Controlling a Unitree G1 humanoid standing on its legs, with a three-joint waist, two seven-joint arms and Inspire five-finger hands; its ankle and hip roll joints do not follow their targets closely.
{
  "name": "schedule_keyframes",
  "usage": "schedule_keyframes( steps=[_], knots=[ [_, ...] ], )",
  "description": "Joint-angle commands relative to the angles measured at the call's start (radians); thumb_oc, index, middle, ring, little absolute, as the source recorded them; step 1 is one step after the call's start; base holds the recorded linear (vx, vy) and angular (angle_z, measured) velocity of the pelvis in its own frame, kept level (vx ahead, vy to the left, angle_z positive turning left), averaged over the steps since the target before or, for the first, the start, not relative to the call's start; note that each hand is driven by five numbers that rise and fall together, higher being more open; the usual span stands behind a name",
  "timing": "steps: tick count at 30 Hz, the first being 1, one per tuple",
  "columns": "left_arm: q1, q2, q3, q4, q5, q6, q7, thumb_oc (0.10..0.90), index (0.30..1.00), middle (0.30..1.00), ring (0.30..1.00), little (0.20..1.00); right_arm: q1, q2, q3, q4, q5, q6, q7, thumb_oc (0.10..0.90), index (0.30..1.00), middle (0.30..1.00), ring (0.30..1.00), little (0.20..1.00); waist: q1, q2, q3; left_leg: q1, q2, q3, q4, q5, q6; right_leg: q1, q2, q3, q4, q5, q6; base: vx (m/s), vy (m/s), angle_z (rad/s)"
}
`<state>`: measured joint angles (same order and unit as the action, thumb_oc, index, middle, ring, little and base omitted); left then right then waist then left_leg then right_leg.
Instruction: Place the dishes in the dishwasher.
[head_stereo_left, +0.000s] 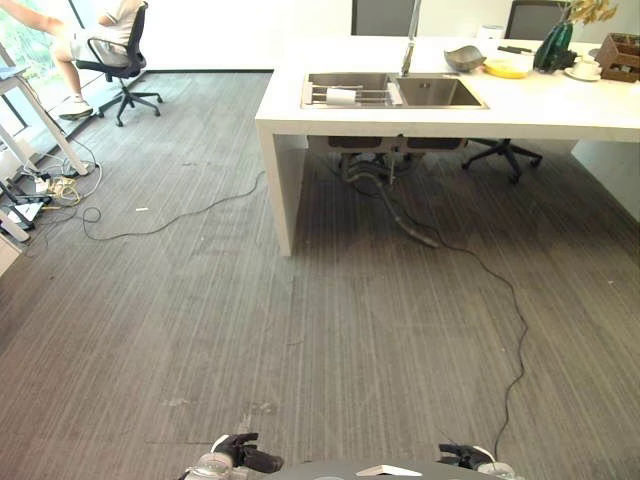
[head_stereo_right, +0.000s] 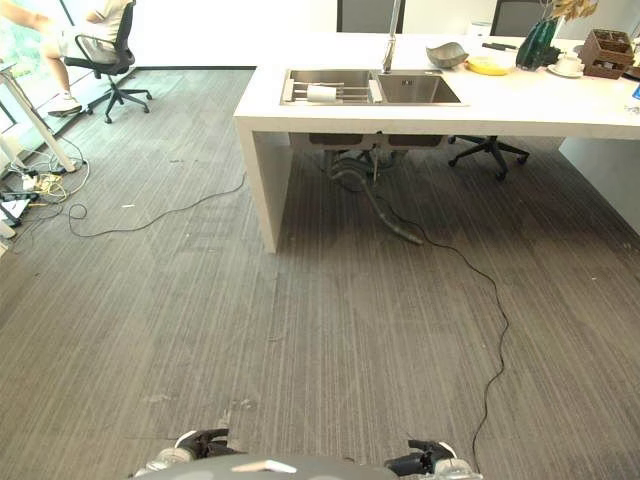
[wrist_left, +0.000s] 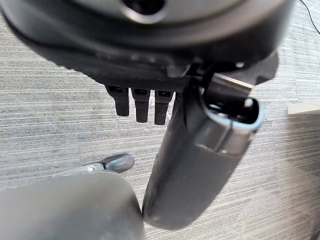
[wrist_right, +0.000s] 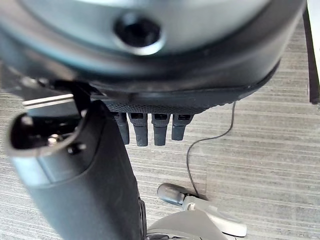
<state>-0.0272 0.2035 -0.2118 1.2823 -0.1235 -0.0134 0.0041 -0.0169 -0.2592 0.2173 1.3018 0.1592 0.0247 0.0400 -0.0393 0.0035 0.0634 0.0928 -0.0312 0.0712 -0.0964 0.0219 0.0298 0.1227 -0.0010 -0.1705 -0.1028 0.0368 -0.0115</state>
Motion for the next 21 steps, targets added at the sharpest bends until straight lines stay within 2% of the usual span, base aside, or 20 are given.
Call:
schedule_keyframes(
  steps=[1,7,17,18,19,20,21],
  knots=[
    [-0.060,-0.006,-0.029,0.078,0.033,-0.005,0.007,0.800,0.900,0.900,0.900,0.900,-0.051,-0.002,0.020,0.047,0.001,0.000,-0.001,0.800,0.900,0.900,0.900,0.900,0.004,0.004,0.034,0.042,0.033,0.010,0.009,-0.099,-0.083,0.001,-0.083,0.016,0.022,-0.081,0.146,0.00,0.000,0.00],
    [-0.059,-0.009,-0.032,0.086,0.051,-0.001,0.011,0.800,0.900,0.900,0.900,0.900,-0.050,-0.001,0.028,0.053,-0.021,0.003,-0.003,0.800,0.900,0.900,0.900,0.900,0.007,0.003,0.034,0.047,0.031,0.008,0.009,-0.105,-0.078,0.005,-0.084,0.019,0.021,-0.080,0.149,0.00,0.005,0.00],
    [-0.060,-0.007,-0.022,0.085,0.036,-0.001,0.009,0.800,0.900,0.900,0.900,0.900,-0.055,-0.008,-0.005,0.052,0.015,0.006,-0.008,0.800,0.900,0.900,0.900,0.900,0.012,0.000,0.035,0.048,0.023,0.016,0.009,-0.111,-0.067,-0.011,-0.092,0.029,0.041,-0.078,0.158,0.00,0.039,-0.01],
    [-0.103,0.016,-0.009,0.037,-0.024,-0.005,0.019,0.800,0.900,0.900,0.900,0.900,-0.105,-0.029,-0.039,0.000,0.090,-0.007,-0.023,0.800,0.900,0.900,0.900,0.900,0.026,-0.006,0.071,0.013,0.011,0.012,0.095,-0.159,-0.016,-0.125,-0.110,0.062,0.298,-0.123,0.174,-0.02,0.266,-0.12],
    [-0.119,0.021,-0.001,0.007,-0.051,-0.007,0.023,0.800,0.900,0.900,0.900,0.900,-0.115,-0.034,-0.055,-0.033,0.127,-0.014,-0.029,0.800,0.900,0.900,0.900,0.900,0.013,-0.003,0.102,0.004,0.013,0.011,0.120,-0.172,0.004,-0.204,-0.109,0.077,0.449,-0.102,0.185,-0.02,0.266,-0.56],
    [-0.120,0.021,-0.001,0.007,-0.051,-0.007,0.023,0.800,0.900,0.900,0.900,0.900,-0.116,-0.034,-0.055,-0.033,0.127,-0.014,-0.029,0.800,0.900,0.900,0.900,0.900,0.014,-0.004,0.101,0.002,0.011,0.013,0.122,-0.173,0.004,-0.209,-0.111,0.079,0.455,-0.105,0.185,0.00,0.123,-0.71],
    [-0.124,0.023,-0.001,-0.001,-0.058,-0.007,0.025,0.800,0.900,0.900,0.900,0.900,-0.117,-0.034,-0.054,-0.035,0.130,-0.016,-0.032,0.800,0.900,0.900,0.900,0.900,0.013,-0.001,0.115,0.005,0.016,0.011,0.125,-0.179,0.008,-0.247,-0.110,0.071,0.513,-0.095,0.186,0.16,0.032,-0.42]
  ],
)
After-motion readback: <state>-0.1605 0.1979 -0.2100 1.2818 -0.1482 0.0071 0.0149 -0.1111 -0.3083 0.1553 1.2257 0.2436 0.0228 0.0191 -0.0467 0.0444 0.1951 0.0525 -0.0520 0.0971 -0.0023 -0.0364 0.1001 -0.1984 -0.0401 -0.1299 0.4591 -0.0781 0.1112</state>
